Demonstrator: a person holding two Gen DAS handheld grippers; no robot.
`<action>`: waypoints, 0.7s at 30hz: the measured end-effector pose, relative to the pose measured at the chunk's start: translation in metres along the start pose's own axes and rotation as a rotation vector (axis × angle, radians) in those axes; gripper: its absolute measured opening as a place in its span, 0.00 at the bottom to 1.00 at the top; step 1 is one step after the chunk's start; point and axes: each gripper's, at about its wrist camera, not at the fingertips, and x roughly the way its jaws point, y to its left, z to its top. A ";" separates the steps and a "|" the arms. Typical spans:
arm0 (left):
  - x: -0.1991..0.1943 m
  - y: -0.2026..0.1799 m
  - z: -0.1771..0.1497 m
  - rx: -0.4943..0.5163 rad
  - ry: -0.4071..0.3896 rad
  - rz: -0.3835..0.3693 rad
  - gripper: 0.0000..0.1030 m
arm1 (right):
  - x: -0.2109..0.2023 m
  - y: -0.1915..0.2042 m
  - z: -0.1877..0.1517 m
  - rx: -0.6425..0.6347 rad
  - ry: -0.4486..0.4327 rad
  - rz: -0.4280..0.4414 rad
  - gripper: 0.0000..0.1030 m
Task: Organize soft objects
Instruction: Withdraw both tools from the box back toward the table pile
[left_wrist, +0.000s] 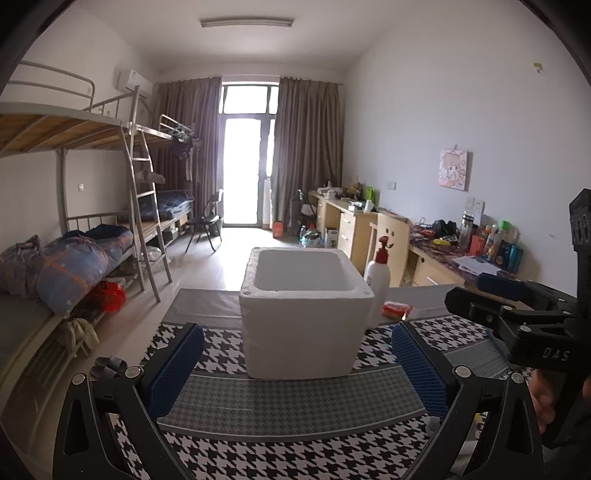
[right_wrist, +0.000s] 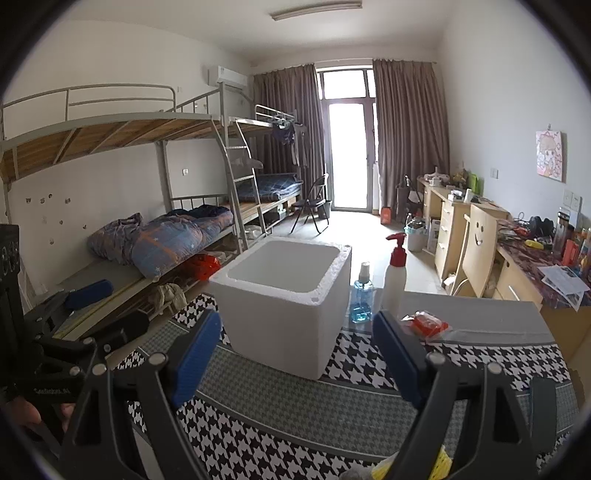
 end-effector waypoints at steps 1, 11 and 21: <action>-0.001 -0.001 -0.001 0.003 -0.003 0.001 0.99 | 0.000 -0.001 -0.002 0.002 0.001 -0.002 0.85; -0.003 -0.005 -0.013 -0.002 -0.012 -0.009 0.99 | -0.009 0.002 -0.015 -0.005 -0.009 -0.017 0.85; -0.005 -0.012 -0.025 -0.001 -0.009 -0.028 0.99 | -0.015 -0.002 -0.028 0.009 -0.013 -0.030 0.85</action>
